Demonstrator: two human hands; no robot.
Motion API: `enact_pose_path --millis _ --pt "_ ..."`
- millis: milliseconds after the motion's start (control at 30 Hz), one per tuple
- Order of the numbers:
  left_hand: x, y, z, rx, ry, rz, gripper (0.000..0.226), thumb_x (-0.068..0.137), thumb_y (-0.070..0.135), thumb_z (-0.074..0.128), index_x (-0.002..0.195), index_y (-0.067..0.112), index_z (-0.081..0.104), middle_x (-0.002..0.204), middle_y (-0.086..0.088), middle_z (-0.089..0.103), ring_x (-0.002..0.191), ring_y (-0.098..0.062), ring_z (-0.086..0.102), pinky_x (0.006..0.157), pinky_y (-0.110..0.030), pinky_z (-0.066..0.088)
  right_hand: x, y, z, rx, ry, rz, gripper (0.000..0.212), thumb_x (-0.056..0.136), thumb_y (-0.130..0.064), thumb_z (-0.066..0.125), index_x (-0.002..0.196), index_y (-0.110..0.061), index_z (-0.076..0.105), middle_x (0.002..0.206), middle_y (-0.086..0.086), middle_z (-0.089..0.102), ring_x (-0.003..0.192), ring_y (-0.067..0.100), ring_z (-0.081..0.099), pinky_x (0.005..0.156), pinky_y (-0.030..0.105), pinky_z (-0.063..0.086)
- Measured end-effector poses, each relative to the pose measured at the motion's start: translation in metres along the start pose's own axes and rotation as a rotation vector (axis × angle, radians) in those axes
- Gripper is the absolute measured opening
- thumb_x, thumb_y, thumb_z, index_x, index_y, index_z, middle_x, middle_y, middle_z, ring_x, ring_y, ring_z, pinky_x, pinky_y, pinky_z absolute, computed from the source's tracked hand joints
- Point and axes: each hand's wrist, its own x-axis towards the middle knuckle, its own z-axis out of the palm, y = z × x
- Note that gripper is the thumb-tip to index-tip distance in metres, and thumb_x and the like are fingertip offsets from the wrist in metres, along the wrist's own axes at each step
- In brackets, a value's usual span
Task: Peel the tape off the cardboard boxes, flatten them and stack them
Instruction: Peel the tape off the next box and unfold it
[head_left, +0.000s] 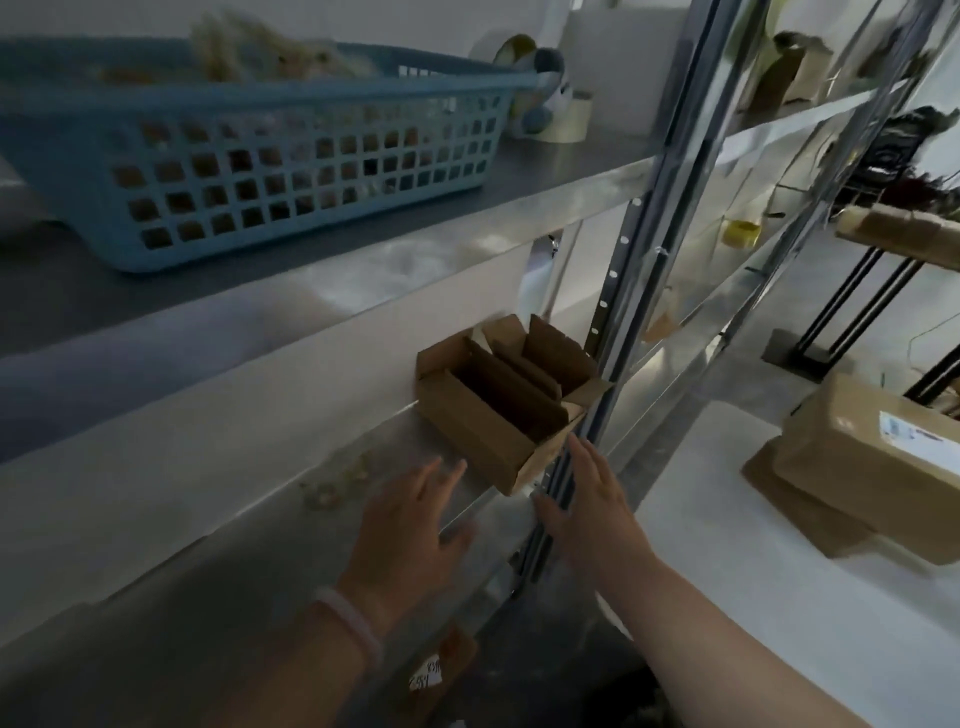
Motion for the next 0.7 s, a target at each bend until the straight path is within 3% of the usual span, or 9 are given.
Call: enact_pose_path --millis 100,267,400,467,567,633,700 --pt "0.031 0.016 0.017 -0.058 -0.031 -0.066 0.066 0.090 0.058 0.038 0.148 0.034 0.018 0.156 0.005 0.018 0.141 -0.014 0.018 0.110 -0.026 0.020 0.042 0.014 -0.019 0.072 -0.020 0.010 0.074 0.096 -0.047 0.048 0.152 -0.037 0.001 0.161 -0.009 0.003 0.147 0.023 0.016 0.119 0.044 0.021" --pt "0.067 0.032 0.041 -0.258 -0.052 -0.215 0.067 0.091 0.048 0.050 0.148 0.031 0.020 0.156 0.005 0.016 0.143 -0.012 0.013 0.115 -0.029 0.019 0.073 0.032 -0.025 0.150 -0.138 -0.057 0.066 0.098 -0.048 0.043 0.149 -0.047 0.001 0.159 -0.004 0.020 0.141 0.024 0.034 0.113 0.039 0.031" --pt "0.079 0.045 0.055 -0.474 -0.012 -0.362 0.070 0.089 0.049 0.054 0.148 0.032 0.019 0.151 0.013 0.020 0.138 -0.007 0.021 0.105 -0.018 0.019 0.074 0.043 -0.020 0.335 -0.087 -0.169 0.054 0.099 -0.032 0.047 0.141 -0.054 0.020 0.139 -0.024 0.042 0.127 0.004 0.044 0.108 0.028 0.037" --pt "0.082 0.049 0.057 -0.524 0.061 -0.413 0.072 0.089 0.045 0.057 0.149 0.030 0.019 0.152 0.008 0.022 0.137 -0.007 0.024 0.105 -0.019 0.021 0.080 0.047 -0.019 0.459 -0.082 -0.125 0.041 0.101 -0.028 0.044 0.136 -0.048 0.035 0.121 -0.026 0.054 0.113 -0.002 0.051 0.101 0.025 0.041" --pt "0.080 0.049 0.060 -0.562 0.103 -0.482 0.074 0.089 0.045 0.056 0.149 0.027 0.019 0.143 0.013 0.024 0.129 0.000 0.023 0.104 -0.017 0.020 0.098 0.046 -0.017 0.581 -0.121 0.031 0.025 0.103 -0.028 0.041 0.123 -0.031 0.055 0.106 -0.013 0.063 0.099 0.004 0.060 0.090 0.029 0.048" --pt "0.077 0.049 0.060 -0.623 0.105 -0.519 0.073 0.087 0.052 0.056 0.147 0.030 0.023 0.137 0.021 0.025 0.127 0.003 0.025 0.107 -0.018 0.021 0.114 0.042 -0.013 0.570 -0.191 0.092 0.025 0.102 -0.029 0.042 0.121 -0.025 0.058 0.110 -0.005 0.065 0.096 0.009 0.061 0.088 0.031 0.051" --pt "0.075 0.045 0.065 -0.636 0.110 -0.547 0.077 0.079 0.069 0.054 0.143 0.031 0.033 0.142 0.021 0.034 0.130 0.000 0.034 0.112 -0.026 0.028 0.127 0.041 -0.005 0.508 -0.314 0.149 0.034 0.101 -0.036 0.046 0.132 -0.025 0.051 0.125 -0.004 0.057 0.106 0.012 0.056 0.093 0.032 0.048"
